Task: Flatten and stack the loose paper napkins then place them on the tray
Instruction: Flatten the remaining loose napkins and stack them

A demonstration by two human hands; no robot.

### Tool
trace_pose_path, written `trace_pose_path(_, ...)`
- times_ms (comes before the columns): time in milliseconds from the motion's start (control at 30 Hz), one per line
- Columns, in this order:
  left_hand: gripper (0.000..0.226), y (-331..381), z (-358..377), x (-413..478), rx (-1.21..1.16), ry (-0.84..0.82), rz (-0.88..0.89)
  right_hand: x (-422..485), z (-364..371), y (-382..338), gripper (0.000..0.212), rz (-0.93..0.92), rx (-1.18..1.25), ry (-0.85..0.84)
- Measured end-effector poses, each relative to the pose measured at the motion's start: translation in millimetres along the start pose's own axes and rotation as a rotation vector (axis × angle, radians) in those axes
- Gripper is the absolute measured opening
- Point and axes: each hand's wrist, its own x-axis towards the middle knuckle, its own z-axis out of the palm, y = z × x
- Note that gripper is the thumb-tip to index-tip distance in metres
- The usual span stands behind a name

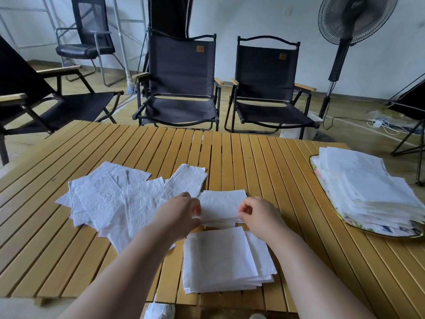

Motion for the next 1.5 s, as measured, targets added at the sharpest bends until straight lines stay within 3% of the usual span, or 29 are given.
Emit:
trace_pose_path(100,0.008,1.6,0.5,1.1,0.002,0.013,0.004,-1.7,-0.2,0.4,0.012,0.004,0.035,-0.024)
trace_pose_path(333,0.013,2.9,2.0,1.9,0.028,-0.005,0.017,-4.7,-3.4,-1.8,0.013,-0.017,0.102,-0.047)
trace_pose_path(733,0.004,6.5,-19.8,-8.3,-0.146,0.113,0.064,-3.6,-5.9,-10.5,0.009,-0.12,0.182,0.145)
trace_pose_path(867,0.014,8.6,-25.7,-12.1,-0.16,0.126,0.056,-11.8,-21.2,-17.8,0.008,-0.199,0.284,0.176)
trace_pose_path(1033,0.019,15.1,-42.6,-19.8,-0.371,0.094,0.022,-31.0,-49.1,-16.8,0.007,-0.159,0.584,0.131)
trace_pose_path(1133,0.022,14.3,-48.8,-32.7,-0.431,0.002,0.038,-41.2,-62.4,-5.6,0.012,-0.099,0.732,-0.062)
trace_pose_path(1233,0.018,12.9,-47.2,-42.3,-0.425,-0.155,0.018,-51.7,-65.2,2.3,0.016,-0.017,0.567,-0.339)
trace_pose_path(1300,0.015,14.3,-41.0,-43.6,-0.354,-0.279,0.001,-52.7,-61.5,7.3,0.02,0.016,0.37,-0.416)
trace_pose_path(1400,0.016,18.7,-27.6,-40.7,-0.192,-0.408,-0.003,-47.3,-53.7,10.7,0.031,0.081,0.113,-0.415)
trace_pose_path(1500,0.021,19.7,-18.9,-34.1,-0.114,-0.384,-0.038,-38.7,-45.7,4.1,0.036,0.182,0.052,-0.243)
